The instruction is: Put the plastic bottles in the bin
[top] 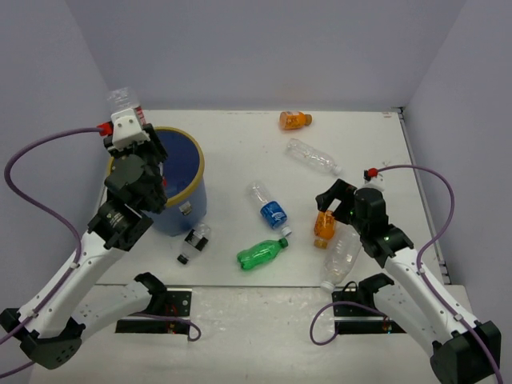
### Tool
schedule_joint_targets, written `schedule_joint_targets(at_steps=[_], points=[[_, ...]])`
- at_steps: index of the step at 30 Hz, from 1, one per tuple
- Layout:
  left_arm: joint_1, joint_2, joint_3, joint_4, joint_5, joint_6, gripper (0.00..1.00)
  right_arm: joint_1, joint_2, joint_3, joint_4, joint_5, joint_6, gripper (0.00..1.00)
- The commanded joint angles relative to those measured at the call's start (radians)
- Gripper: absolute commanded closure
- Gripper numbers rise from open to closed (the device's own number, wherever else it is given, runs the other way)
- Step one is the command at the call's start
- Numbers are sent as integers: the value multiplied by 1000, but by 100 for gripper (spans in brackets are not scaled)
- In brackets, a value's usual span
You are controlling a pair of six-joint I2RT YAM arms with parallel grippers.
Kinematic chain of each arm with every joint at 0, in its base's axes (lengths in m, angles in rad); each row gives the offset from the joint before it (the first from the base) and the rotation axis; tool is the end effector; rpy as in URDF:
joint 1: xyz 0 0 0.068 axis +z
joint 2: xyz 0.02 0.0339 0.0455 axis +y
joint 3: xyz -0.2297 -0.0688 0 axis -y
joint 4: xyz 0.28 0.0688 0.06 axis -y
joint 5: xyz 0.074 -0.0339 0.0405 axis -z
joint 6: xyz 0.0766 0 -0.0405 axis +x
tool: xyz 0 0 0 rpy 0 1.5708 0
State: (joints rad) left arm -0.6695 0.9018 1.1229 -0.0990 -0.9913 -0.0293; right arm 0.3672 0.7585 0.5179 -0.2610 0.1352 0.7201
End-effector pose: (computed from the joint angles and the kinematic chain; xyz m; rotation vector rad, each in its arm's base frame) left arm 0.2379 -0.1065 0.4278 -0.3410 1.4669 0.1556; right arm 0.2566 0.0876 0.1910 0.4533 2.0608 0.5236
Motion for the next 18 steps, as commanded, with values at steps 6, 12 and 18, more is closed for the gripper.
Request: schedule_joint_targets(at_steps=[6,12,18], points=[[127,76,11,-78,-30,-113,15,-2,12,30,31,-16,-17,1],[127,25,38,-104,100,-129,0,-3,8,28,29,-5,-16,1],[125,17,46,-114,264,-142,0,-2,20,35,19,-1,-13,1]])
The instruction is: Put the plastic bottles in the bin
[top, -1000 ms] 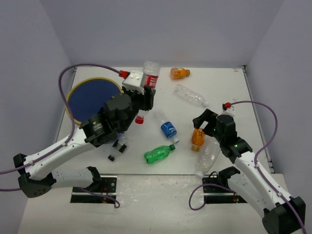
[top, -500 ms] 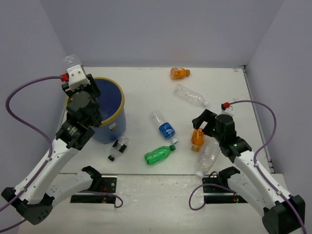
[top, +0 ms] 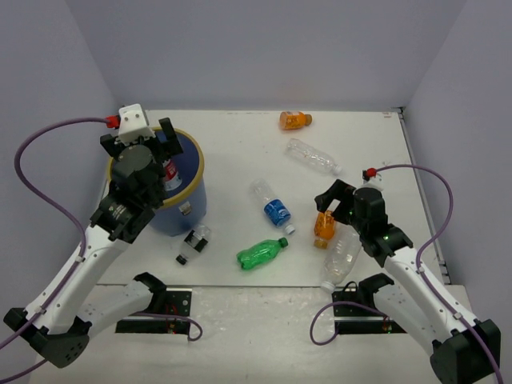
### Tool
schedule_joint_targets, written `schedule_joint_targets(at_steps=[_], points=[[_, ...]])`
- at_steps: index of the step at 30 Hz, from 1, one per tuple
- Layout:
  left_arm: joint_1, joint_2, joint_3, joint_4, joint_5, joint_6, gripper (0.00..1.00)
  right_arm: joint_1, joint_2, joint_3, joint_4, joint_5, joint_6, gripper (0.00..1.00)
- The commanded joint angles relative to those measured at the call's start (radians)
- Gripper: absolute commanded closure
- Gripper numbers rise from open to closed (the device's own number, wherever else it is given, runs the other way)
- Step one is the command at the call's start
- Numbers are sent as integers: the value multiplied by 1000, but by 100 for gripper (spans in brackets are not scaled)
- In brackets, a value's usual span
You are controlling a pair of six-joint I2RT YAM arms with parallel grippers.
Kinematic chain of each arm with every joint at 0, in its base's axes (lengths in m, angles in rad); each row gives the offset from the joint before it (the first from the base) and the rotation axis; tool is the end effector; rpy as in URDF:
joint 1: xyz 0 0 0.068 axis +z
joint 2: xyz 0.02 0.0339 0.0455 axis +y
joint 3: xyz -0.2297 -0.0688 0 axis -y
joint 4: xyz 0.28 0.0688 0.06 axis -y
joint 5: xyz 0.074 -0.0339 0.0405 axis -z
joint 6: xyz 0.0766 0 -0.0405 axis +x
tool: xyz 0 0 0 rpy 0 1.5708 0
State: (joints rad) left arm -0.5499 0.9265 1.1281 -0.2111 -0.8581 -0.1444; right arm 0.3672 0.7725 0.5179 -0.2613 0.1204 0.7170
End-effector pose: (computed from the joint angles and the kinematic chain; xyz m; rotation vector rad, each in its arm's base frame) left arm 0.2591 -0.0909 0.4108 -0.3487 1.5396 0.1340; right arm 0.2573 0.0891 0.1873 0.4434 2.0803 0.5291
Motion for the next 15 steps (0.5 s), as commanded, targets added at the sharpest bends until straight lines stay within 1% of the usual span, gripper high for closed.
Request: schedule_joint_targets(at_steps=[1,4,8,9,10,11,12,14,15], points=[[5,-2,42,-3,158,-31,0,-2,7,37,14,15,-10,1],[6,13,62,-15,247,-43,0,-3,5,36,17,18,-7,1],[-1,59,82,24,500,-58,0,-2,12,32,21,15,-6,1],[-16,93,105,20,599,-66,0,-2,17,35,19,15,-6,1],[-40,126,123,8,656,-64,0,-2,20,37,15,16,-7,1],[-91,150,135,0,671,-51,0,-2,21,39,12,19,-7,1],[-179,161,141,7,657,-30,0,-2,20,39,10,23,-6,1],[-315,196,126,57,575,47,0,-2,18,34,11,28,3,1],[-359,211,125,60,573,66,0,-2,16,30,17,27,8,1]])
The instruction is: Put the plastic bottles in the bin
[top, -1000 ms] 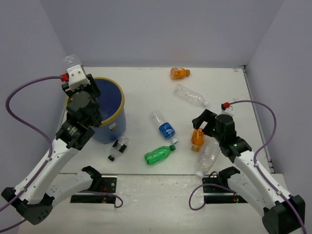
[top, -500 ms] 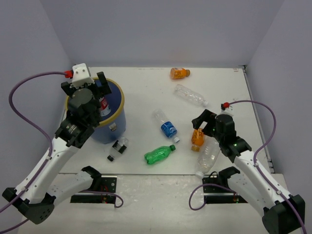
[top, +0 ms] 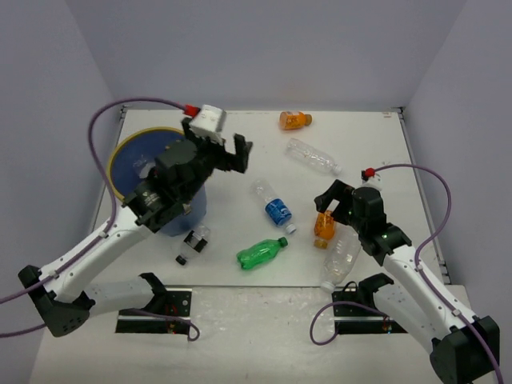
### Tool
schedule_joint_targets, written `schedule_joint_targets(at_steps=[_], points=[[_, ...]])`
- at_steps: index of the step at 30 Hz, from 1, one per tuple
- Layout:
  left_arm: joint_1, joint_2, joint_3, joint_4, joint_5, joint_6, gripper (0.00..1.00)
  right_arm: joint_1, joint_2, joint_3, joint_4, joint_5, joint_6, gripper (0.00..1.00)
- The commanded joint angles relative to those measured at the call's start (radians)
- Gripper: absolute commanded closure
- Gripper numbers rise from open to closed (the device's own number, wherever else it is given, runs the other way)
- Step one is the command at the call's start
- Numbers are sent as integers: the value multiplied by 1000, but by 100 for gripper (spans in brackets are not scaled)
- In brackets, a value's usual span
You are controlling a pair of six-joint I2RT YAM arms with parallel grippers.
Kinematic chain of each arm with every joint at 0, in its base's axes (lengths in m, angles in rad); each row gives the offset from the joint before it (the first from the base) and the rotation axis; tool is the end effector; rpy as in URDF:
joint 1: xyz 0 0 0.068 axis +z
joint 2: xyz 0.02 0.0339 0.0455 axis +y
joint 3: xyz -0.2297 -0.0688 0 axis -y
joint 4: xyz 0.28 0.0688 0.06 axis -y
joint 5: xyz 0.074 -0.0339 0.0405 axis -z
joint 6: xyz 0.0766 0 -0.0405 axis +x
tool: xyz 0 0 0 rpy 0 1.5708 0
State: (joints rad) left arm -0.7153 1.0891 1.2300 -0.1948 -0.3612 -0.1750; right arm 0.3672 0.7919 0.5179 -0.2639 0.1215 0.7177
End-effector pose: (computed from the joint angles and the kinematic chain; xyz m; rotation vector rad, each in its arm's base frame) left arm 0.2652 -0.1946 0.4079 0.1614 1.6275 -0.3919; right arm 0.2584 0.0894 0.1821 0.4473 2.1009 0.5175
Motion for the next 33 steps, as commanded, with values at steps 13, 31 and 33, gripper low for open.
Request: schedule_joint_targets(at_steps=[13,31,33], points=[[-429,208,-316,58,32,-96,0,-2,10,36,-2,51,32,1],[-447,473,-515,147,145,-297,21,-2,33,53,-29,67,37,1],[-449,438,-511,152,145,-299,42,-4,27,54,-28,66,36,1]])
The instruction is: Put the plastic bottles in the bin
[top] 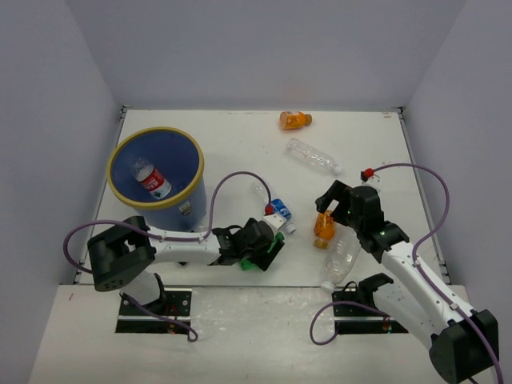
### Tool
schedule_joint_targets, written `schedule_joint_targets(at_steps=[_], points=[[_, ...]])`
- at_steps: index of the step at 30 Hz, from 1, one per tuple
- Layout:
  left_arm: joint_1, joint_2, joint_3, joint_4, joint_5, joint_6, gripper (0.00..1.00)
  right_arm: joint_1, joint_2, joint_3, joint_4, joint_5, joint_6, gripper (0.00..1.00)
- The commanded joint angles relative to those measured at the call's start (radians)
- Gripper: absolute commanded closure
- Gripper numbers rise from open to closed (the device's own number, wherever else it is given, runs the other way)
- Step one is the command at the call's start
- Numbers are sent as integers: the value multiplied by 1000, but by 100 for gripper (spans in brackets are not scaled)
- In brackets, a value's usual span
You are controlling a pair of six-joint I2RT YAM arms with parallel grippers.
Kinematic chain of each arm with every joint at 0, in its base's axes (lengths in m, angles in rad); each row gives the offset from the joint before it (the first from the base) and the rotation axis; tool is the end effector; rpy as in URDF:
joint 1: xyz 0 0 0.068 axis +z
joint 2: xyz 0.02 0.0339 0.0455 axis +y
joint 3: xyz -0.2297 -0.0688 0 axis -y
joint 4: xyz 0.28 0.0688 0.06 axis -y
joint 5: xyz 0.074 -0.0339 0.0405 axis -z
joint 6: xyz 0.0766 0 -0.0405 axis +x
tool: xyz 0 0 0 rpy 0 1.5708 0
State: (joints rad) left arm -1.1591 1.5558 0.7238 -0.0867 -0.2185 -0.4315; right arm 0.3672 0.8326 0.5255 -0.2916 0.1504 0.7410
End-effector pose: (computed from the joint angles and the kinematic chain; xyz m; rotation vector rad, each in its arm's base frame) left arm 0.1512 -0.3047 0.0583 0.8041 2.3730 -0.4123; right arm 0.2600 0.0877 0.1716 0.4946 2.1442 0.4704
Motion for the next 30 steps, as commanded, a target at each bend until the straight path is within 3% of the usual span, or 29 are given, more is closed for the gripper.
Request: schedule_joint_targets(at_steps=[1,3,5,9,12,13,20,26,30], points=[[-5,-45,-6,56,8,-36,52,-2,-15,47,-1,34,9,1],[-4,-89,-4,65,9,-28,65,-2,-20,52,-1,28,2,1],[-4,-147,1,60,-17,-20,69,-2,-28,58,-8,26,-7,1],[-5,-266,67,1,-141,2,88,-2,-46,98,-19,17,-31,1],[-5,-306,130,-33,-243,21,90,-2,-54,119,-25,9,-45,1],[-5,-333,191,-70,-348,26,91,-2,-59,136,-26,1,-52,1],[28,-427,359,-137,-655,52,87,-2,-74,131,-11,-42,-76,1],[249,-588,390,-140,-792,73,81,-2,-75,111,-7,-41,-76,1],[348,-667,361,-149,-1056,82,73,-2,-72,104,1,-42,-73,1]])
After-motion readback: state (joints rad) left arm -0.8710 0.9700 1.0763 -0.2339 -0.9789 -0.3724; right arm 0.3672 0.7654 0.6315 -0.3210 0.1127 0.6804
